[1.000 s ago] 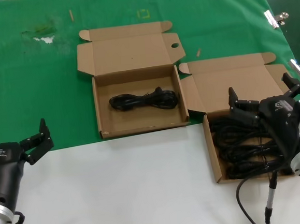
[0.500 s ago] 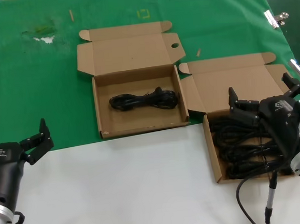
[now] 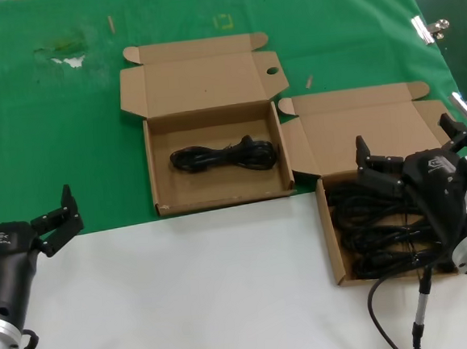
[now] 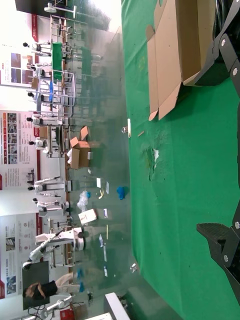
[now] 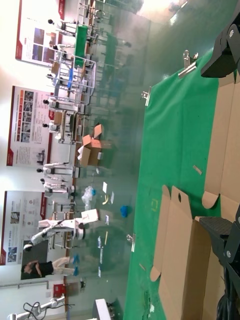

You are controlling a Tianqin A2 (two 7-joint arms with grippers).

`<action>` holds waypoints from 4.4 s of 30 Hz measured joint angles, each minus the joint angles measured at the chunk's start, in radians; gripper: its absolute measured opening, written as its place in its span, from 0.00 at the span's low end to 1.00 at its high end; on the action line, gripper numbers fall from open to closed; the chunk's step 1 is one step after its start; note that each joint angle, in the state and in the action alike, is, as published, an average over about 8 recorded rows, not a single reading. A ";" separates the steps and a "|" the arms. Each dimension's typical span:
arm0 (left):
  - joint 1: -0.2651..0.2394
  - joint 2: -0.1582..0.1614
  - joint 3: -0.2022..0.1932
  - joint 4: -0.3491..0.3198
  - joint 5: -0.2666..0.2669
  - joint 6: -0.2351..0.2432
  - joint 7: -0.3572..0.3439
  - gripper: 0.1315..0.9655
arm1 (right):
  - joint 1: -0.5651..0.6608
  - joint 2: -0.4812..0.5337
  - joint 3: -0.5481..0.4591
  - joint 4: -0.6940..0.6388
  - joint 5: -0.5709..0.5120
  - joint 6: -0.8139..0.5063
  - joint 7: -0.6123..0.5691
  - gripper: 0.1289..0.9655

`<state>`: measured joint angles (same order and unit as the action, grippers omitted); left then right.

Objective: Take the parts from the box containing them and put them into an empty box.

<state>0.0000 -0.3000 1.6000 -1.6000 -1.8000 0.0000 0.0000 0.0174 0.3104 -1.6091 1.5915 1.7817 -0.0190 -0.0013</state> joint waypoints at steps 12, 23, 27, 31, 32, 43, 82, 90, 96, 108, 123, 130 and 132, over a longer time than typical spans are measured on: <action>0.000 0.000 0.000 0.000 0.000 0.000 0.000 1.00 | 0.000 0.000 0.000 0.000 0.000 0.000 0.000 1.00; 0.000 0.000 0.000 0.000 0.000 0.000 0.000 1.00 | 0.000 0.000 0.000 0.000 0.000 0.000 0.000 1.00; 0.000 0.000 0.000 0.000 0.000 0.000 0.000 1.00 | 0.000 0.000 0.000 0.000 0.000 0.000 0.000 1.00; 0.000 0.000 0.000 0.000 0.000 0.000 0.000 1.00 | 0.000 0.000 0.000 0.000 0.000 0.000 0.000 1.00; 0.000 0.000 0.000 0.000 0.000 0.000 0.000 1.00 | 0.000 0.000 0.000 0.000 0.000 0.000 0.000 1.00; 0.000 0.000 0.000 0.000 0.000 0.000 0.000 1.00 | 0.000 0.000 0.000 0.000 0.000 0.000 0.000 1.00; 0.000 0.000 0.000 0.000 0.000 0.000 0.000 1.00 | 0.000 0.000 0.000 0.000 0.000 0.000 0.000 1.00; 0.000 0.000 0.000 0.000 0.000 0.000 0.000 1.00 | 0.000 0.000 0.000 0.000 0.000 0.000 0.000 1.00; 0.000 0.000 0.000 0.000 0.000 0.000 0.000 1.00 | 0.000 0.000 0.000 0.000 0.000 0.000 0.000 1.00; 0.000 0.000 0.000 0.000 0.000 0.000 0.000 1.00 | 0.000 0.000 0.000 0.000 0.000 0.000 0.000 1.00; 0.000 0.000 0.000 0.000 0.000 0.000 0.000 1.00 | 0.000 0.000 0.000 0.000 0.000 0.000 0.000 1.00; 0.000 0.000 0.000 0.000 0.000 0.000 0.000 1.00 | 0.000 0.000 0.000 0.000 0.000 0.000 0.000 1.00; 0.000 0.000 0.000 0.000 0.000 0.000 0.000 1.00 | 0.000 0.000 0.000 0.000 0.000 0.000 0.000 1.00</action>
<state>0.0000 -0.3000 1.6000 -1.6000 -1.8000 0.0000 0.0000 0.0174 0.3104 -1.6091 1.5915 1.7817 -0.0190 -0.0013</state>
